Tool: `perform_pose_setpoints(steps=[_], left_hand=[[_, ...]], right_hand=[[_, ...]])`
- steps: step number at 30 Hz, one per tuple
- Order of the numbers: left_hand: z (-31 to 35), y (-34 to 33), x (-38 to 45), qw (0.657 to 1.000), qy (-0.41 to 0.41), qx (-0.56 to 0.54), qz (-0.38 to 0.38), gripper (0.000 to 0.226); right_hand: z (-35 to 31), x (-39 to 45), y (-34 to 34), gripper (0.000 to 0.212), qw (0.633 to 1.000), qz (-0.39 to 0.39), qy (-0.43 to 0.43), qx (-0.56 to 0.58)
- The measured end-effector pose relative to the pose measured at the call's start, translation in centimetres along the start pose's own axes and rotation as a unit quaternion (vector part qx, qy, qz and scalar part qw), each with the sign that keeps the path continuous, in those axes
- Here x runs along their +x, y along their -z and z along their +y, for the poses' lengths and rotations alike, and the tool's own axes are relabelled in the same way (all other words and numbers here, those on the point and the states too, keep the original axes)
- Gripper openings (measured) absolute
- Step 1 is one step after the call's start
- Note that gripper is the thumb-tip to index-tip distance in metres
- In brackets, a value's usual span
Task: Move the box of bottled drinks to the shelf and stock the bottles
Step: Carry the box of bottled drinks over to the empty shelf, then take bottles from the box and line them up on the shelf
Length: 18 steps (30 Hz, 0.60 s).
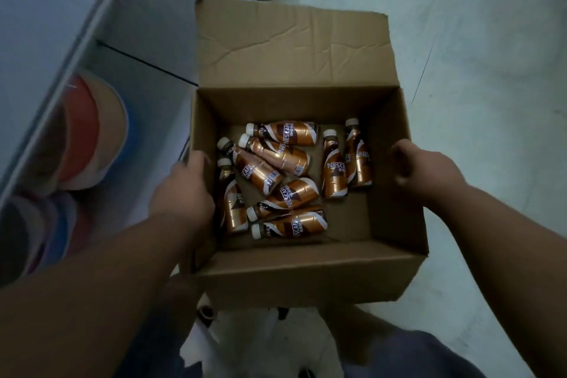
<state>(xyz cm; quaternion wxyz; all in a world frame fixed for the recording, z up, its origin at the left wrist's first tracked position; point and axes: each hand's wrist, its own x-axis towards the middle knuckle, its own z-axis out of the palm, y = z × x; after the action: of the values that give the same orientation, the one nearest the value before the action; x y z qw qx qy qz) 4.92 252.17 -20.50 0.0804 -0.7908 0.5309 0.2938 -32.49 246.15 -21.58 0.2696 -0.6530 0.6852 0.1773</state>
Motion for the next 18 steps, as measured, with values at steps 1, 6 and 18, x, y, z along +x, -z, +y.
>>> perform_pose_setpoints(steps=[1, 6, 18], left_hand=[[-0.5, -2.5, 1.3, 1.000, 0.000, 0.001, -0.002, 0.055], [-2.2, -13.1, 7.3, 0.999, -0.029, 0.023, 0.009, 0.053], [-1.6, -14.7, 6.9, 0.982, -0.091, 0.119, 0.119, 0.050]], right_hand=[[0.7, 1.2, -2.8, 0.059, 1.000, 0.002, -0.002, 0.006], [3.1, 6.4, -14.4, 0.057, 0.999, 0.015, -0.025, 0.018], [-2.3, 4.6, -15.6, 0.054, 0.986, -0.017, -0.101, -0.133]])
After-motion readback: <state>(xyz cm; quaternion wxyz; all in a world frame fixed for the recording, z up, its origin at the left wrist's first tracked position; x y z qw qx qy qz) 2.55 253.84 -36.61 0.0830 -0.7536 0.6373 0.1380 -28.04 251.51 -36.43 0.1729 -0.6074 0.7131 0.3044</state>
